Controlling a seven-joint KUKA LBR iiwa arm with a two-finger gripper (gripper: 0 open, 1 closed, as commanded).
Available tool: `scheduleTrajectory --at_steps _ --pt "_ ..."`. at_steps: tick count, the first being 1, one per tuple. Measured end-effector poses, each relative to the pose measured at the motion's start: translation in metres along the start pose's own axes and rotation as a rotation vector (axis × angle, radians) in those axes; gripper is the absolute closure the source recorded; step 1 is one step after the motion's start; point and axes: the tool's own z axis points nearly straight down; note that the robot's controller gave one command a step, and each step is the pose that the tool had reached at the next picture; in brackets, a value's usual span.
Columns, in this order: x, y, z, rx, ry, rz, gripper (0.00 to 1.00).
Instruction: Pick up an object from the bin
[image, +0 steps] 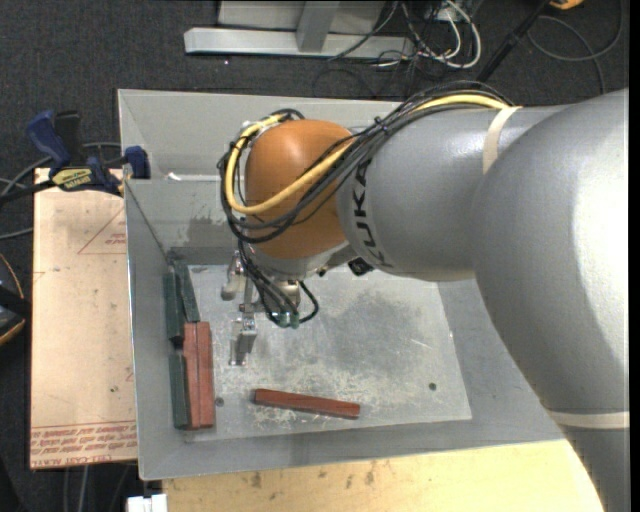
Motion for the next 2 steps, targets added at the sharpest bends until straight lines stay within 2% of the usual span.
scheduleTrajectory --at_steps 1,2 --pt "-0.002 -0.001 -0.004 -0.001 -0.007 0.003 0.0" --pt "0.072 -0.056 0.068 -0.007 -0.025 -0.284 1.0"
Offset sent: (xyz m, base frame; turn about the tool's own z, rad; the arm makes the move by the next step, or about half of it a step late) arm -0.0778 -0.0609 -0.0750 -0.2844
